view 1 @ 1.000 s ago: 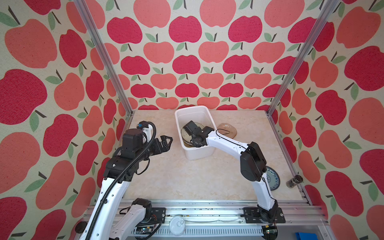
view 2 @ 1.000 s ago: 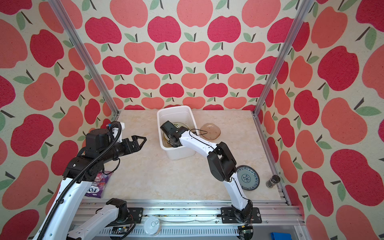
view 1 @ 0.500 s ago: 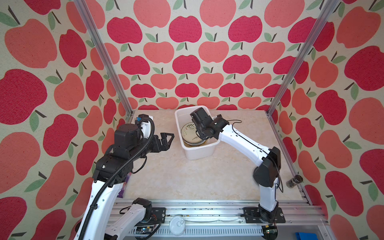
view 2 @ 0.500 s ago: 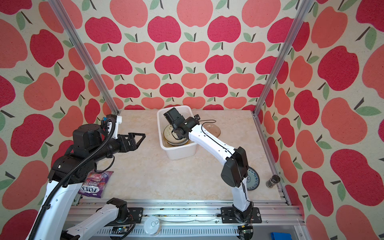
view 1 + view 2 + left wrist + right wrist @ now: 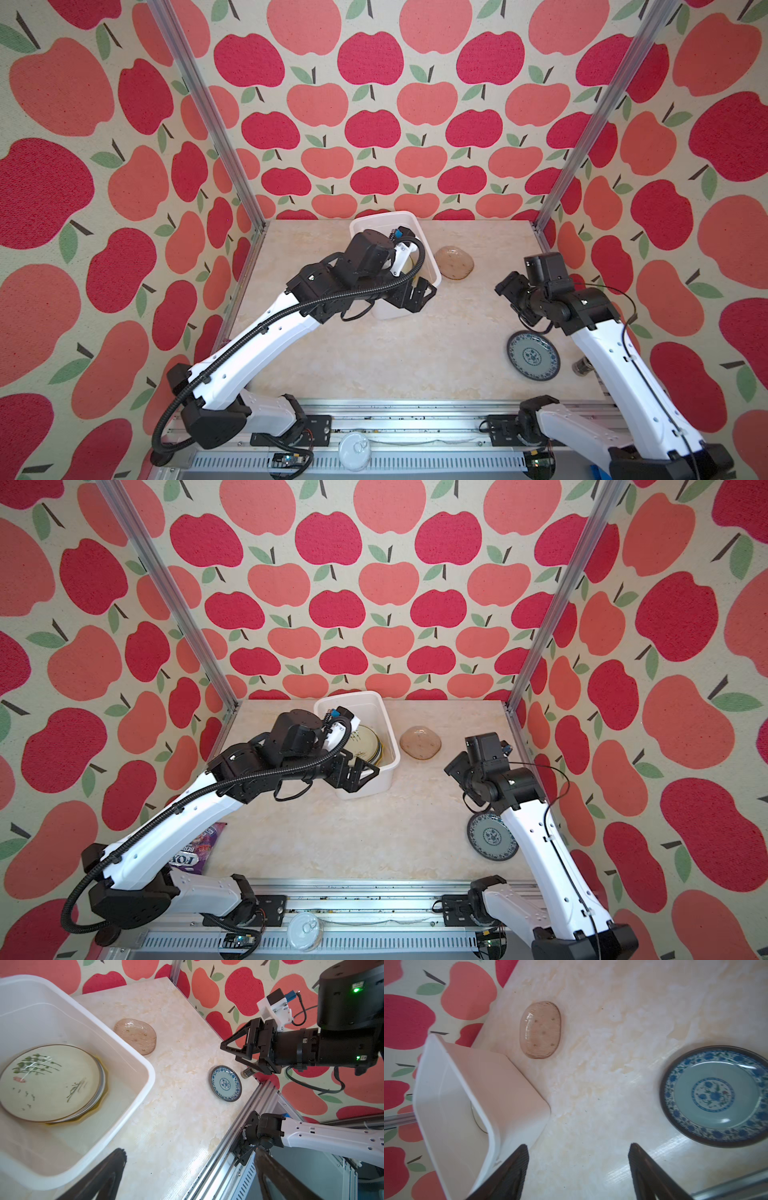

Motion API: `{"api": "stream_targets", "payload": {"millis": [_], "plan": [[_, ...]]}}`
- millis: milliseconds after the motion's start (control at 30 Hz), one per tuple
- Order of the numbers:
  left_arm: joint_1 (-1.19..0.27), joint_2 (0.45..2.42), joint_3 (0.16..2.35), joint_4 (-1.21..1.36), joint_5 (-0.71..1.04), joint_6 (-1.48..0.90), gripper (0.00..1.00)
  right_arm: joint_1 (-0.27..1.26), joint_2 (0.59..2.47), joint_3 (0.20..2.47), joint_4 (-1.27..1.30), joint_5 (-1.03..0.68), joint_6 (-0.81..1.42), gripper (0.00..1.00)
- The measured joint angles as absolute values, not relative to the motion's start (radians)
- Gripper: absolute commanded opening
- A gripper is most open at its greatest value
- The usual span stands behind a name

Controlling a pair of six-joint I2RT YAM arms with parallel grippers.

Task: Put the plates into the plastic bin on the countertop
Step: 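Move the right gripper to the blue-and-white floral plate on the table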

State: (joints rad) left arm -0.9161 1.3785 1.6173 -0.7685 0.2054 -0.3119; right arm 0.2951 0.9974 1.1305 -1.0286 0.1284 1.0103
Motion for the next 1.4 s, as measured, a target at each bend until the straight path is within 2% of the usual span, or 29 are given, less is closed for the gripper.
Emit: {"api": "stream_targets", "payload": {"millis": [200, 433, 900, 1233, 1400], "plan": [[-1.029, 1.538, 1.669, -0.694, 0.224, -0.305, 0.99, 0.088, 0.9, 0.957, -1.2, 0.066, 0.84, 0.85], [-1.083, 1.658, 1.729, -0.687, 0.268, -0.272, 0.99, -0.04, 0.929, 0.781, -1.203, 0.067, 0.799, 0.87], [-1.087, 1.658, 1.752, -0.744, 0.279, -0.27, 0.99, -0.177, 0.968, 0.675, -1.105, 0.141, 0.781, 0.91], [-1.087, 1.699, 1.828, -0.777, 0.297, -0.278, 0.99, -0.277, 0.922, 0.59, -1.035, 0.121, 0.82, 0.92], [-1.087, 1.703, 1.833, -0.804, 0.296, -0.278, 0.99, -0.314, 0.92, 0.546, -0.985, 0.113, 0.859, 0.87]]}}
